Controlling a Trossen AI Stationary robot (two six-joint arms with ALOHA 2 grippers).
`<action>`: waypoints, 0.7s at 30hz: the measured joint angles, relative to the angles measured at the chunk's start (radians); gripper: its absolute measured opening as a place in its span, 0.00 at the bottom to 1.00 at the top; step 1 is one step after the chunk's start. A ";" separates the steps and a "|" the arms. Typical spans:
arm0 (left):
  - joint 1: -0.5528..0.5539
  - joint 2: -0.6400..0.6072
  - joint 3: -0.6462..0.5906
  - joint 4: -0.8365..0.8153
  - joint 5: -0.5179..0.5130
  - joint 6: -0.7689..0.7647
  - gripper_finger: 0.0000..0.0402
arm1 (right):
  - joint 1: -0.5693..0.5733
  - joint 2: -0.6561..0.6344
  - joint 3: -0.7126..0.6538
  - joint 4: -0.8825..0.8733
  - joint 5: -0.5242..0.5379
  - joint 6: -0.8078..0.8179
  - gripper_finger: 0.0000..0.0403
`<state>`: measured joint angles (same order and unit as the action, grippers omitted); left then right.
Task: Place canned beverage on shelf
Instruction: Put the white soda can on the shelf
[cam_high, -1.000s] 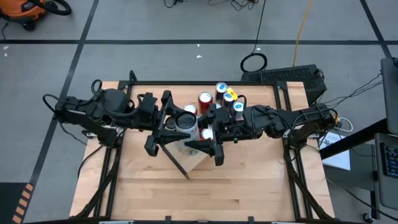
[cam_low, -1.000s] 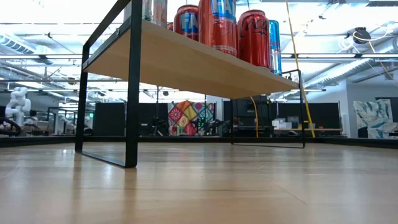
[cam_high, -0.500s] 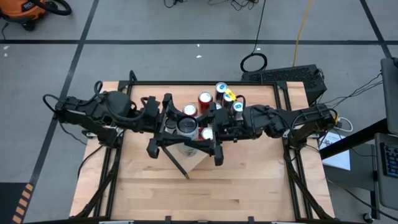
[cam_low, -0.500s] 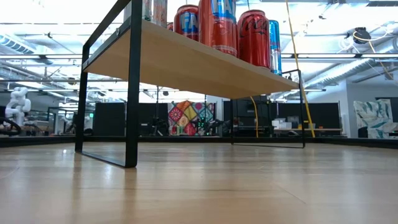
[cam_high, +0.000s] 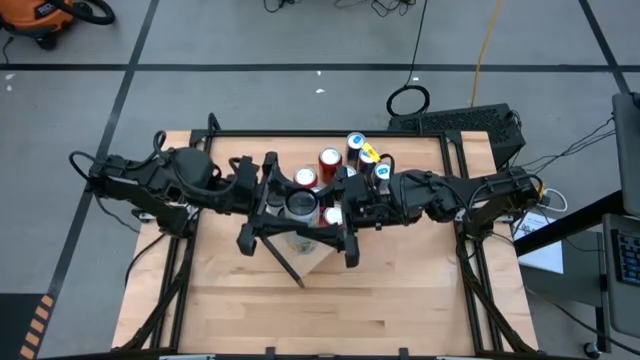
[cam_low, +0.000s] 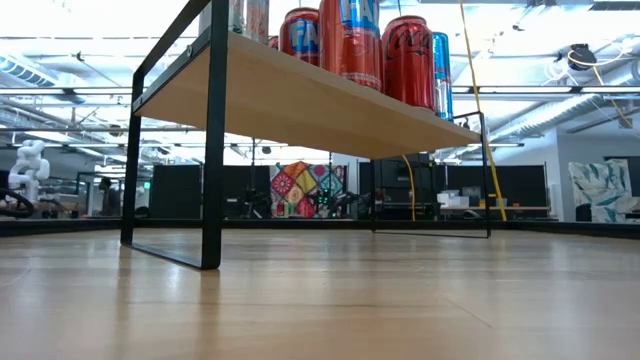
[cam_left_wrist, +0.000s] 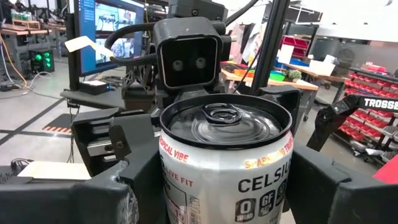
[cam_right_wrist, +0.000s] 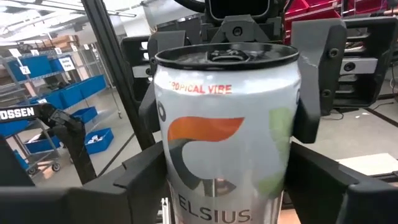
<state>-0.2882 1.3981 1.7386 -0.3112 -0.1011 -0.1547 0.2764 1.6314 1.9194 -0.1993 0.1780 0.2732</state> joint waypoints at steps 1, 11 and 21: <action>0.000 0.000 0.000 0.000 0.000 0.001 0.64 | 0.000 0.000 0.000 0.000 0.000 0.003 0.67; 0.000 0.003 0.000 -0.009 0.000 0.003 0.64 | 0.000 0.000 0.000 0.006 -0.019 0.021 0.65; 0.000 0.003 0.000 -0.014 -0.013 0.003 0.64 | 0.000 0.000 0.000 0.003 -0.019 -0.004 0.53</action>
<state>-0.2882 1.4010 1.7386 -0.3248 -0.1139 -0.1516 0.2760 1.6314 1.9194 -0.1967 0.1593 0.2687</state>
